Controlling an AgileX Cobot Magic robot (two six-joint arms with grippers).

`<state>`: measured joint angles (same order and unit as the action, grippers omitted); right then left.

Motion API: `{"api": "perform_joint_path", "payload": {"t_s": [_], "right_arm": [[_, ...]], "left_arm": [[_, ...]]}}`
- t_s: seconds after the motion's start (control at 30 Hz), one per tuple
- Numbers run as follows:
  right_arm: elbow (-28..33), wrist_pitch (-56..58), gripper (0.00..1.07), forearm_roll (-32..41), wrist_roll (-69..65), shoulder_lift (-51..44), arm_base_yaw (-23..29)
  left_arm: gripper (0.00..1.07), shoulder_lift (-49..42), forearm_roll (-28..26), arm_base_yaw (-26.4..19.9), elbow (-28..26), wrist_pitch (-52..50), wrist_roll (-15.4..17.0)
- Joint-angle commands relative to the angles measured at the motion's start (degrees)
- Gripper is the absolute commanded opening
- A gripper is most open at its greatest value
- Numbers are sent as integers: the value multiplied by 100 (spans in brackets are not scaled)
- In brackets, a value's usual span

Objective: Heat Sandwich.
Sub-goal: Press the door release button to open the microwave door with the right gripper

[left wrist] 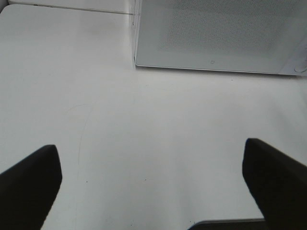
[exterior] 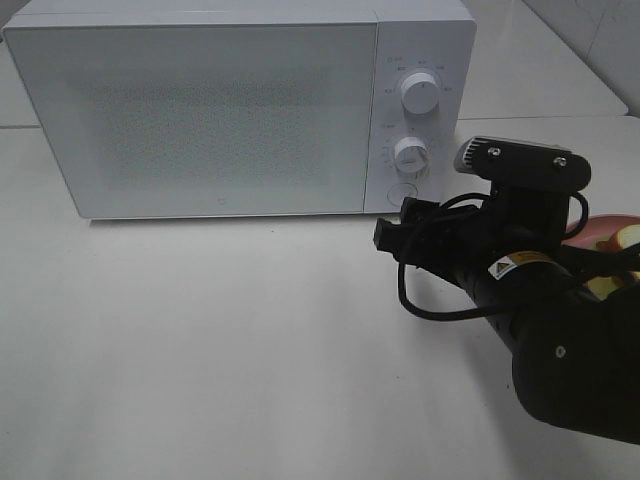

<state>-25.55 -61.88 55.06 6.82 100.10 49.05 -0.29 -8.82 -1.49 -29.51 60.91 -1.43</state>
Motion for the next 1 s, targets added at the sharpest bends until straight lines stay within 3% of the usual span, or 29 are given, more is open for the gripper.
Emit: {"api": "perform_joint_path", "payload": {"t_s": [0.03,0.37,0.57,0.83,0.93,1.0], "right_arm": [[-52,-23,76,-11,-1599,6,46],[-52,201,74,-11,-4561,6,46],[-52,206,66,-11,-6131,6,46],[-52,401,44,-11,-7351,6,46],[-52,481,21,-11,-7397,6,46],[-52,481,16,-11,-7397,6,46]], "left_arm": [[97,-74,-11,11,11,6,17],[97,-74,-11,11,11,6,17],[97,-74,-11,11,11,6,17],[97,-74,-11,11,11,6,17],[97,-74,-11,11,11,6,17],[97,-74,-11,11,11,6,17]]}}
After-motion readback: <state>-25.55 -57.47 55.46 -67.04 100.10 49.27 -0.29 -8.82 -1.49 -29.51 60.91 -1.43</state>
